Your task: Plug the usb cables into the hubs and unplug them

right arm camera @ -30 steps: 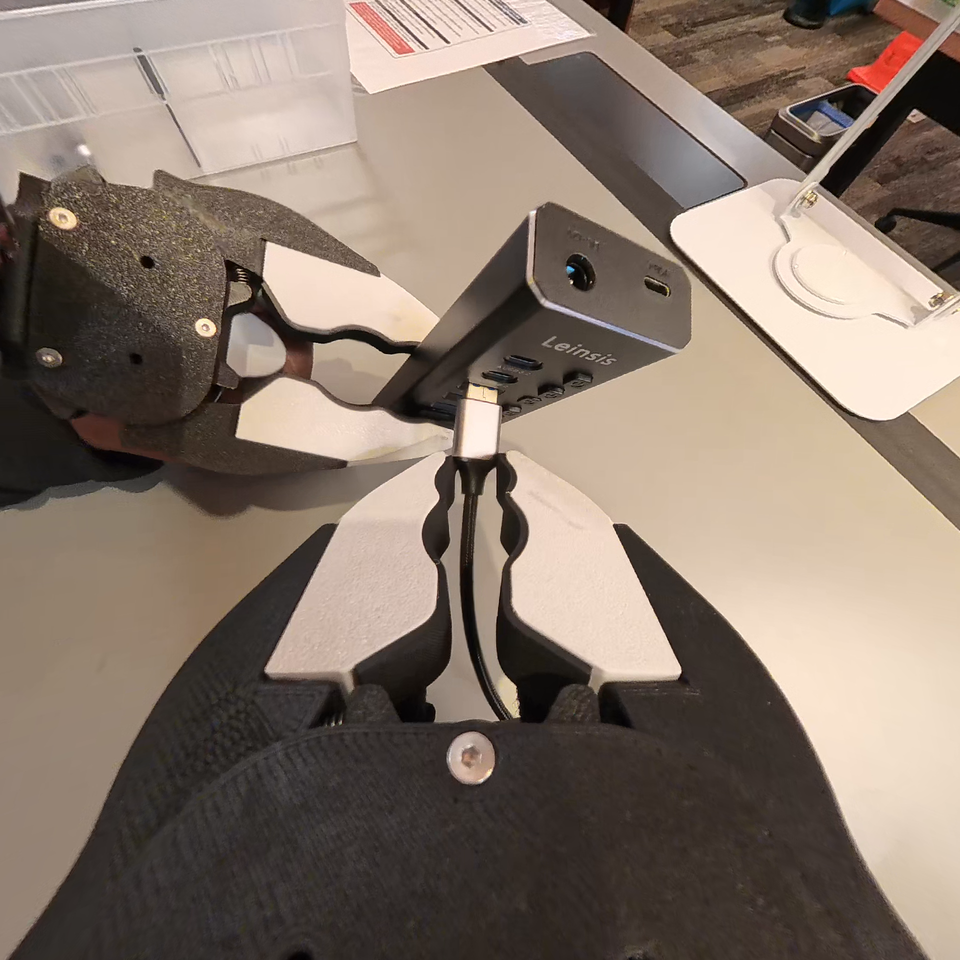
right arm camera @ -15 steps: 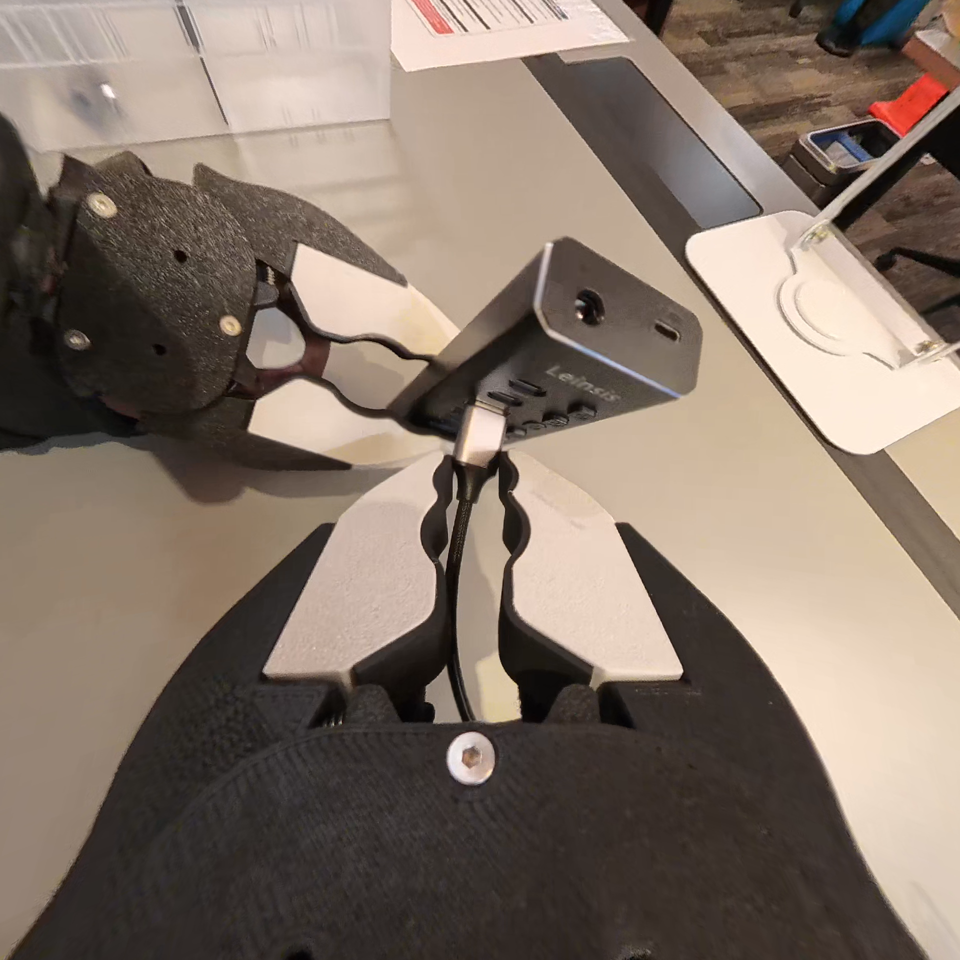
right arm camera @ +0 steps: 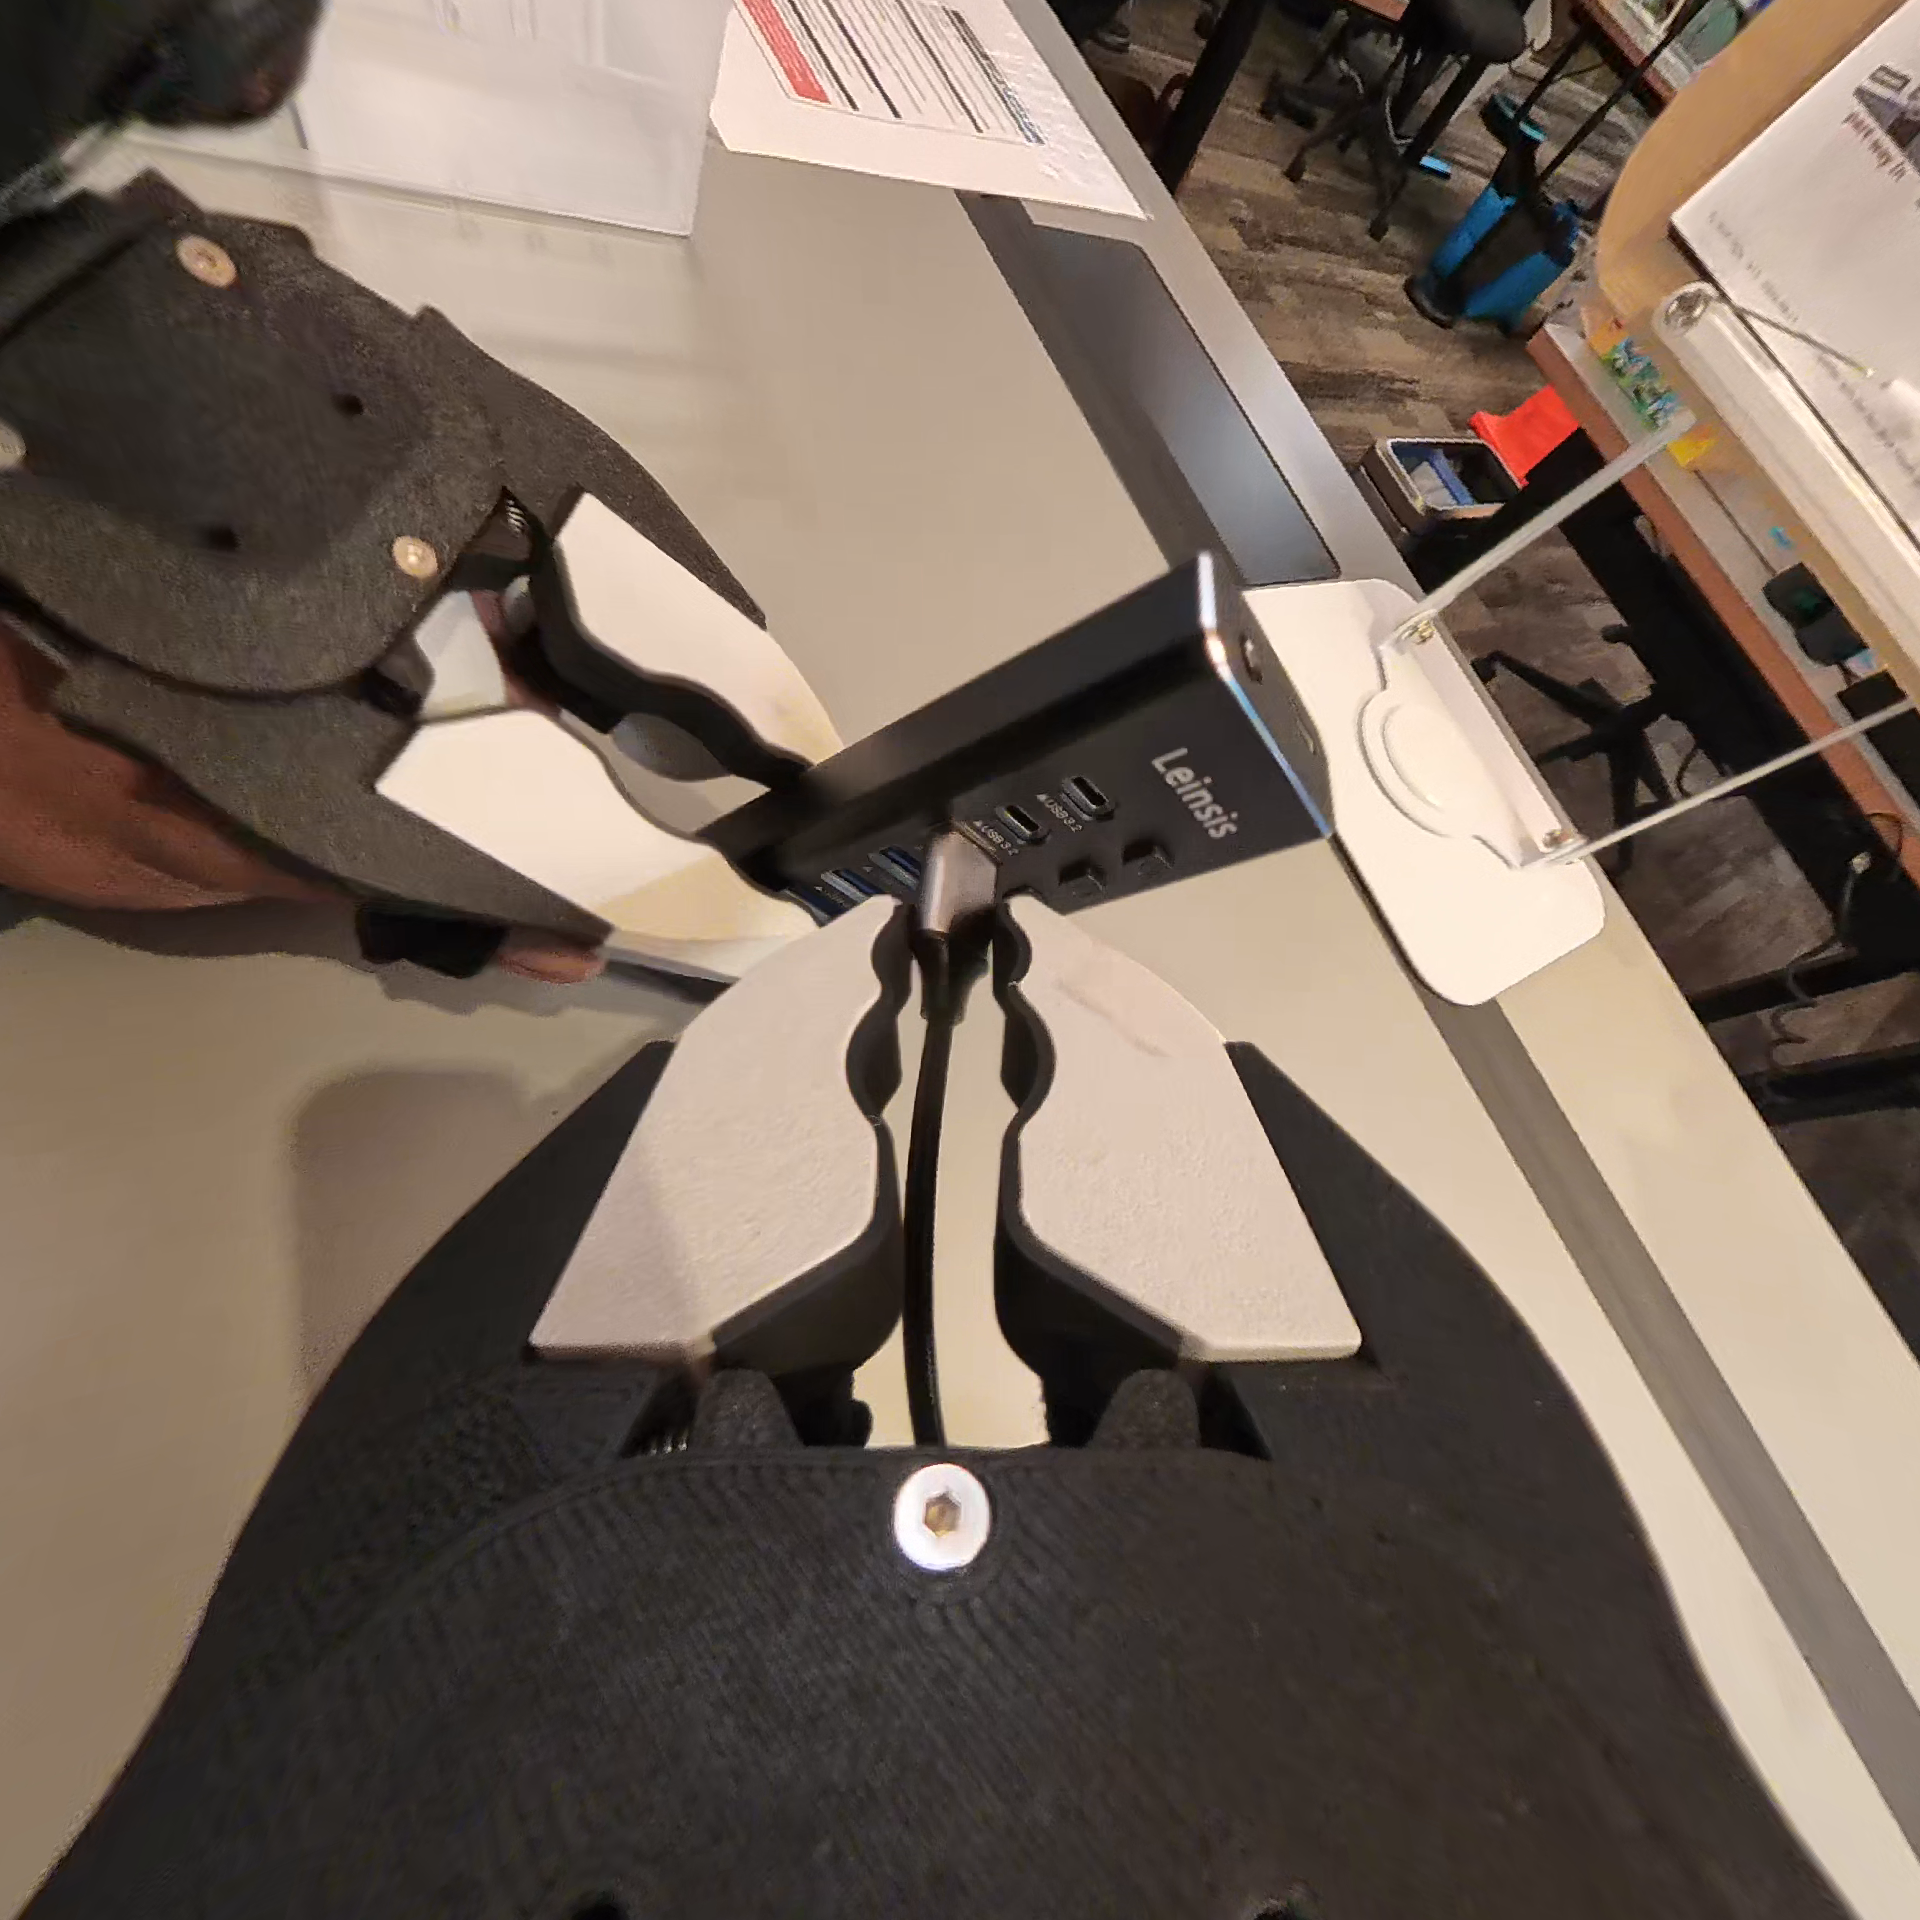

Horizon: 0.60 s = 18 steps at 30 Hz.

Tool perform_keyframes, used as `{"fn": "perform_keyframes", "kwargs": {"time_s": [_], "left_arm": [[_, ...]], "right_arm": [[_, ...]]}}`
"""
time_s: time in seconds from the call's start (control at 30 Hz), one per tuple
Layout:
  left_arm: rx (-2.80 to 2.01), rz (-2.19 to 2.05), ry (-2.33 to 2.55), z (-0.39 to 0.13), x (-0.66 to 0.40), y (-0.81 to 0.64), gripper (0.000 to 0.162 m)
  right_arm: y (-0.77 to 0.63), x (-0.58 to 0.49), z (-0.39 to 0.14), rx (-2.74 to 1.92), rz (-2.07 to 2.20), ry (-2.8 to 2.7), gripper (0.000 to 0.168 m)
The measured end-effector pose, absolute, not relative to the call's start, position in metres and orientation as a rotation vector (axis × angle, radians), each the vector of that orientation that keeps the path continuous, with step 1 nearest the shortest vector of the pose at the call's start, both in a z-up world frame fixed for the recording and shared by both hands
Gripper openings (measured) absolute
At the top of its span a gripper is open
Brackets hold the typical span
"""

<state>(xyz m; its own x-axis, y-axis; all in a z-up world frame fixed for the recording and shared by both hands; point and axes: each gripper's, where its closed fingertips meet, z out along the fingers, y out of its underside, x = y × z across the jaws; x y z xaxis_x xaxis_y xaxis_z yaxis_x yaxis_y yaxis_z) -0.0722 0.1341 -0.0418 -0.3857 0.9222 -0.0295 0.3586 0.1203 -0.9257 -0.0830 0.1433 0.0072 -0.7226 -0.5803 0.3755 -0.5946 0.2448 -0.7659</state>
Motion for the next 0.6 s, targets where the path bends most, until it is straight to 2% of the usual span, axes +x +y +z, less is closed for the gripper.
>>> {"fn": "perform_keyframes", "kwargs": {"time_s": [0.1, 0.23, 0.37, 0.6], "left_arm": [[-1.065, 1.05, -1.863, -0.044, -0.067, 0.132, 0.027], [-0.848, 0.806, -1.881, -0.051, -0.06, 0.129, 0.026], [-0.698, 0.626, -1.868, -0.058, -0.056, 0.13, 0.026], [-0.589, 0.491, -1.862, -0.063, -0.054, 0.129, 0.027]], "right_arm": [[0.138, -0.083, 0.011, 1.148, 1.53, -2.418, 0.008], [0.142, -0.088, 0.014, 1.139, 1.531, -2.392, 0.025], [0.165, -0.082, 0.016, 1.169, 1.653, -2.428, 0.025], [0.189, -0.089, -0.022, 1.234, 1.633, -2.365, 0.026]]}}
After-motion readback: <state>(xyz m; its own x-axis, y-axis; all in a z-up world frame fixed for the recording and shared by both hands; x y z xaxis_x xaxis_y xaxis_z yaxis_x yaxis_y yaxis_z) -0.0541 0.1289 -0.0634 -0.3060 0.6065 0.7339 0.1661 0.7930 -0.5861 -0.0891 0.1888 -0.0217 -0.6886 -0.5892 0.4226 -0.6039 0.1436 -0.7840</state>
